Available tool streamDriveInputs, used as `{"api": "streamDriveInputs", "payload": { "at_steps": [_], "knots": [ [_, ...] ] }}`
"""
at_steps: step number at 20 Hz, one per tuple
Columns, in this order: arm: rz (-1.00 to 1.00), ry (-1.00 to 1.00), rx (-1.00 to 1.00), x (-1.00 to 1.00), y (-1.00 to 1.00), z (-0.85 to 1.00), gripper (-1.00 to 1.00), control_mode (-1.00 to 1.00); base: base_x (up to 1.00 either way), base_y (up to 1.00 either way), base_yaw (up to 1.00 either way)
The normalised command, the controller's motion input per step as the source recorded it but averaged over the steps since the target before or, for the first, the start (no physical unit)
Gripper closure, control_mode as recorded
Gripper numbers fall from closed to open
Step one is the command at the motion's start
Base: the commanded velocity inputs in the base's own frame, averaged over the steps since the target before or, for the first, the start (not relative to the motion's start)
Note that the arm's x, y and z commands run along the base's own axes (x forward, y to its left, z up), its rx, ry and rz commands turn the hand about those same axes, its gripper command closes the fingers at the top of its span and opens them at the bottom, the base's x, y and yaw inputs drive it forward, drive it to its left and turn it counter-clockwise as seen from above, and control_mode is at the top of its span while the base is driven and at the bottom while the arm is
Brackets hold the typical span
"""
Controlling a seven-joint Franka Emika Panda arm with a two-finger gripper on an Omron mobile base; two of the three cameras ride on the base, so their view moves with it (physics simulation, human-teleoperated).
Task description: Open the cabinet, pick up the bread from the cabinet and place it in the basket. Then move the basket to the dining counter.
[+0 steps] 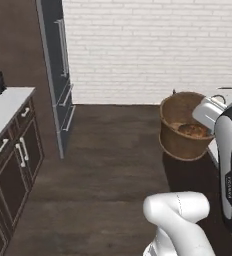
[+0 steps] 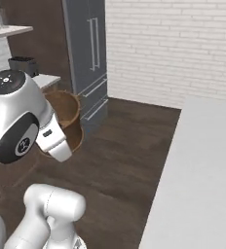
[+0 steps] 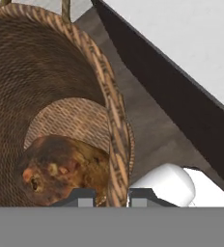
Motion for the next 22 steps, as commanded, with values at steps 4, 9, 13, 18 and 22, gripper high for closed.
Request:
{"api": "streamDriveInputs", "payload": {
  "at_steps": [4, 9, 13, 18, 22],
  "knots": [
    [0.00, 0.00, 0.00, 0.00, 0.00, 0.00, 1.00, 1.00, 0.00, 0.00, -0.91],
    [0.00, 0.00, 0.00, 0.00, 0.00, 0.00, 1.00, 1.00, 0.00, 0.00, -1.00],
    [0.00, 0.00, 0.00, 0.00, 0.00, 0.00, 1.00, 1.00, 0.00, 0.01, -1.00],
    [0.00, 0.00, 0.00, 0.00, 0.00, 0.00, 1.00, 1.00, 0.06, 0.06, -0.96],
    [0.00, 0.00, 0.00, 0.00, 0.00, 0.00, 1.00, 1.00, 0.39, 0.00, -0.72]
  ]
}}
